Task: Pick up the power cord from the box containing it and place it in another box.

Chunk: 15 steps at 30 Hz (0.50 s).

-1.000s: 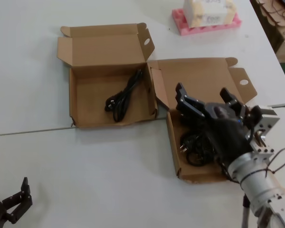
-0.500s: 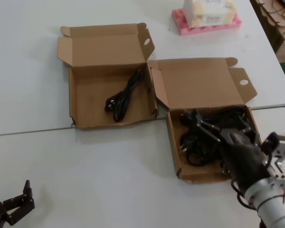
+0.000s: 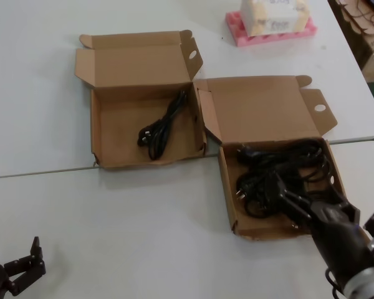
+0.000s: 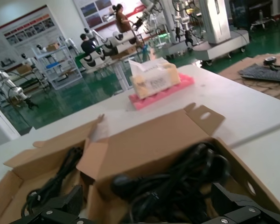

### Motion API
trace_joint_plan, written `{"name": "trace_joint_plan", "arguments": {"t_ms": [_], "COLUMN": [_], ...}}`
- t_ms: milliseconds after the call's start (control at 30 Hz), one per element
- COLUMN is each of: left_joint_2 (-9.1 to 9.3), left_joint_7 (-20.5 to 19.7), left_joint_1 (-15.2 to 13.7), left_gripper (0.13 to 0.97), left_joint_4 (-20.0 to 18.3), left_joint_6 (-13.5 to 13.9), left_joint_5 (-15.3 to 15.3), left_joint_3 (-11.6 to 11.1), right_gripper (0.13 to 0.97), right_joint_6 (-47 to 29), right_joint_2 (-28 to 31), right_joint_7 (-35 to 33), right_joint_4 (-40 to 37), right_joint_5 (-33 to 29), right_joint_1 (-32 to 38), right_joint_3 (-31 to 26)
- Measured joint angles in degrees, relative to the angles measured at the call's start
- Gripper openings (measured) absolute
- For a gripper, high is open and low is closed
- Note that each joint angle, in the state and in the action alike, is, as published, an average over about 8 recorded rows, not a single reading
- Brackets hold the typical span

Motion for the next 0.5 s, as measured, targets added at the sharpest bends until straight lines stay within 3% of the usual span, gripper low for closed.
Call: {"name": "trace_joint_plan", "arguments": {"t_ms": [500], "left_joint_2": [0.00], "left_joint_7": [0.00], "left_joint_1": [0.00], "left_gripper": [0.966], "left_joint_4": [0.00], "left_joint_6": [0.00], "left_joint_5": [0.00], "left_joint_3": [0.00], "right_gripper": [0.966], "right_joint_6": [-0.66], "right_joint_2": [0.35], "right_joint_7": [0.00], "right_joint_4": [0.64], "right_joint_5": [0.83], "right_joint_1": [-2.64], "right_joint_3": [1.50]}}
